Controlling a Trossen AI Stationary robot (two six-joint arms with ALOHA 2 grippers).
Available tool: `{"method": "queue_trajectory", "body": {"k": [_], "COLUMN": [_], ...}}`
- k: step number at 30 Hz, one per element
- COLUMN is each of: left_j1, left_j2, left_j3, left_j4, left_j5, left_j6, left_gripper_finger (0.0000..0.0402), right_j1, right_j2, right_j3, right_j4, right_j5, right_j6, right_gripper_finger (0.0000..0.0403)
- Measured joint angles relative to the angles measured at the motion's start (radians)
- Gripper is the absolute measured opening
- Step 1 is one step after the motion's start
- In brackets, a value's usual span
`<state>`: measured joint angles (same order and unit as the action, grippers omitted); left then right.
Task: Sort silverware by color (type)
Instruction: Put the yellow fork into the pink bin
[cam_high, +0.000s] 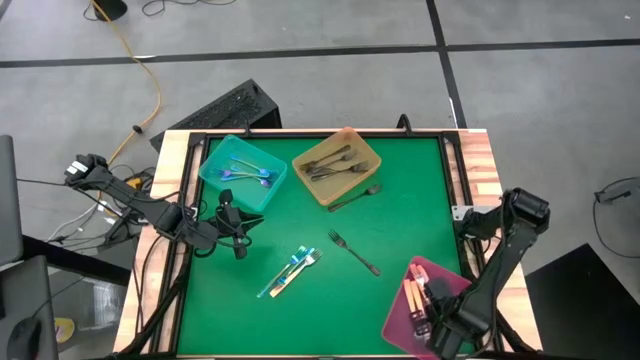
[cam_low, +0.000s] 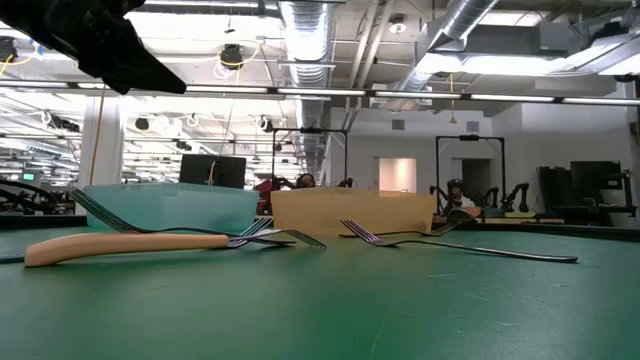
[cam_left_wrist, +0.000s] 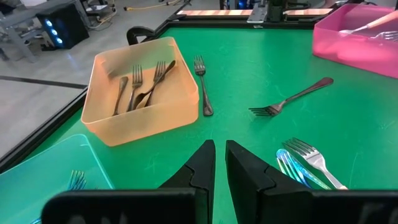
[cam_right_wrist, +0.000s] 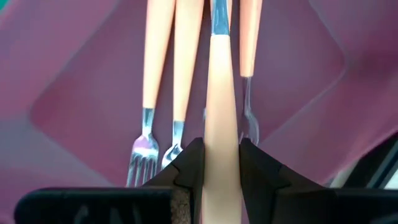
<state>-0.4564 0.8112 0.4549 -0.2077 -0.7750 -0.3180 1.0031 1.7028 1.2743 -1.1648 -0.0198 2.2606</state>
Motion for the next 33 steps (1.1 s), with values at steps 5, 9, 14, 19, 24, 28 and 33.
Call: {"method": "queue_trajectory", "body": {"k": [5, 9, 14, 19, 24, 28, 33], "left_j1": [0.000, 0.000, 0.000, 0.000, 0.000, 0.000, 0.000], "left_j2": [0.000, 0.000, 0.000, 0.000, 0.000, 0.000, 0.000], "left_j3": [0.000, 0.000, 0.000, 0.000, 0.000, 0.000, 0.000], "left_j4": [-0.001, -0.001, 0.000, 0.000, -0.001, -0.001, -0.003], "left_j5": [0.000, 0.000, 0.000, 0.000, 0.000, 0.000, 0.000], "left_j6": [0.000, 0.000, -0.002, -0.004, -0.004, -0.004, -0.003], "left_gripper_finger": [0.0025, 0.0025, 0.0025, 0.0025, 0.0025, 0.0025, 0.0025], "right_j1": [0.000, 0.004, 0.012, 0.014, 0.009, 0.004, 0.000], "right_j2": [0.062, 0.101, 0.120, 0.119, 0.119, 0.119, 0.152], "right_j3": [0.000, 0.000, 0.000, 0.000, 0.000, -0.004, -0.004], "right_j4": [0.021, 0.052, 0.077, 0.078, 0.076, 0.073, 0.071], "right_j5": [-0.002, -0.004, -0.004, -0.001, 0.002, 0.018, 0.021], "right_j6": [-0.014, -0.014, -0.015, -0.013, -0.016, -0.026, -0.031], "right_gripper_finger": [0.0103, 0.0103, 0.0103, 0.0106, 0.0117, 0.0117, 0.0114]}}
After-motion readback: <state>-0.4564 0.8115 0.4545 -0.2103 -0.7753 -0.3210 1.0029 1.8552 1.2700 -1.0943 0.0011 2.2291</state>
